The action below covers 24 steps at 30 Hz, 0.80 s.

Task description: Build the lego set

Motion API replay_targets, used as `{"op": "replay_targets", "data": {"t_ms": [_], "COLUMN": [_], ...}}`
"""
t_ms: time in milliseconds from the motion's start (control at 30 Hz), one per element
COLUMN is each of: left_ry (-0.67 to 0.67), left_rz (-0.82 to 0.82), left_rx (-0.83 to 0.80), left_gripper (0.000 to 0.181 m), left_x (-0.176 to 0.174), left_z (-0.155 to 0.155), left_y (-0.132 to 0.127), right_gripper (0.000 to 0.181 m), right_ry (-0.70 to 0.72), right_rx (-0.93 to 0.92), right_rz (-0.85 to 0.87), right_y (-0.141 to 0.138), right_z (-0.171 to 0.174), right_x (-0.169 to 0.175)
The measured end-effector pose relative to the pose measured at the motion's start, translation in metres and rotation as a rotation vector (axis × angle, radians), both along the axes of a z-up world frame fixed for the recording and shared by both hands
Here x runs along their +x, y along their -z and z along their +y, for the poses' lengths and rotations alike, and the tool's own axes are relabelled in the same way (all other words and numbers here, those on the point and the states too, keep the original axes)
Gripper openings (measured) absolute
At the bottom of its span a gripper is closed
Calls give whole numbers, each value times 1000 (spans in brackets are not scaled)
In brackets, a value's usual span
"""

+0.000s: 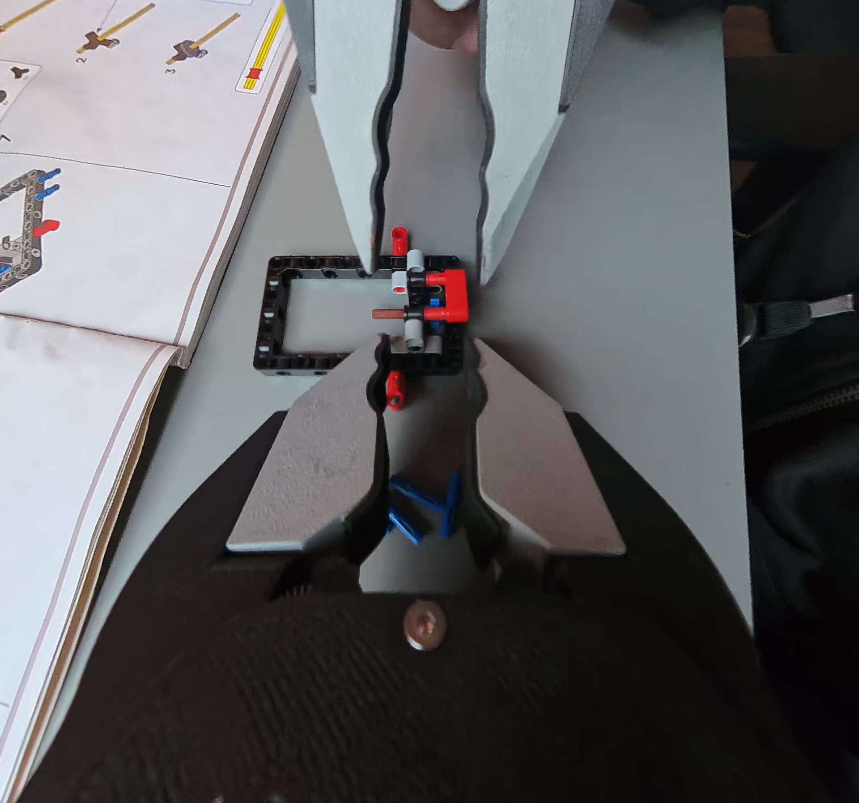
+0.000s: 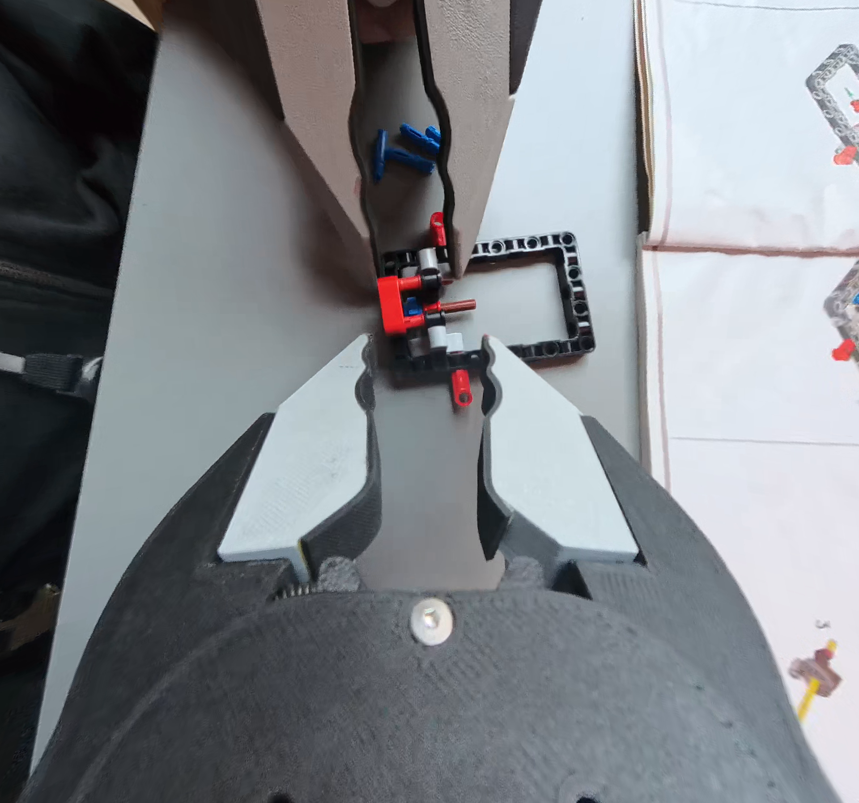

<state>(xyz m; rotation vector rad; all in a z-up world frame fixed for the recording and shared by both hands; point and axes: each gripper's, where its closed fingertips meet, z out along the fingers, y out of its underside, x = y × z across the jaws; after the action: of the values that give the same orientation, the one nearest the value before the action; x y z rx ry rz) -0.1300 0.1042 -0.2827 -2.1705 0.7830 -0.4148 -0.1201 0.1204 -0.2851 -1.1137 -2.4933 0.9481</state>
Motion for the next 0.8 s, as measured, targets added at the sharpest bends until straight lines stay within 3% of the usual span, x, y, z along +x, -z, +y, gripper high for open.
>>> {"op": "replay_targets", "data": {"t_ms": [233, 400, 567, 800], "left_ry": [-16, -25, -37, -43], "left_rz": [-73, 4, 22, -32], "left_rx": [-4, 28, 44, 30], "left_gripper": [49, 24, 24, 24], "left_x": [4, 9, 11, 10], "left_z": [2, 6, 7, 6], "left_y": [-7, -3, -3, -7], "right_gripper": [46, 34, 25, 25], "right_ry": [-8, 5, -10, 7], "right_rx": [-150, -182, -164, -195], "right_rz": [22, 62, 69, 68], "right_y": [-4, -6, -2, -3], "right_z": [-3, -8, -13, -12], "right_x": [2, -1, -3, -5]}}
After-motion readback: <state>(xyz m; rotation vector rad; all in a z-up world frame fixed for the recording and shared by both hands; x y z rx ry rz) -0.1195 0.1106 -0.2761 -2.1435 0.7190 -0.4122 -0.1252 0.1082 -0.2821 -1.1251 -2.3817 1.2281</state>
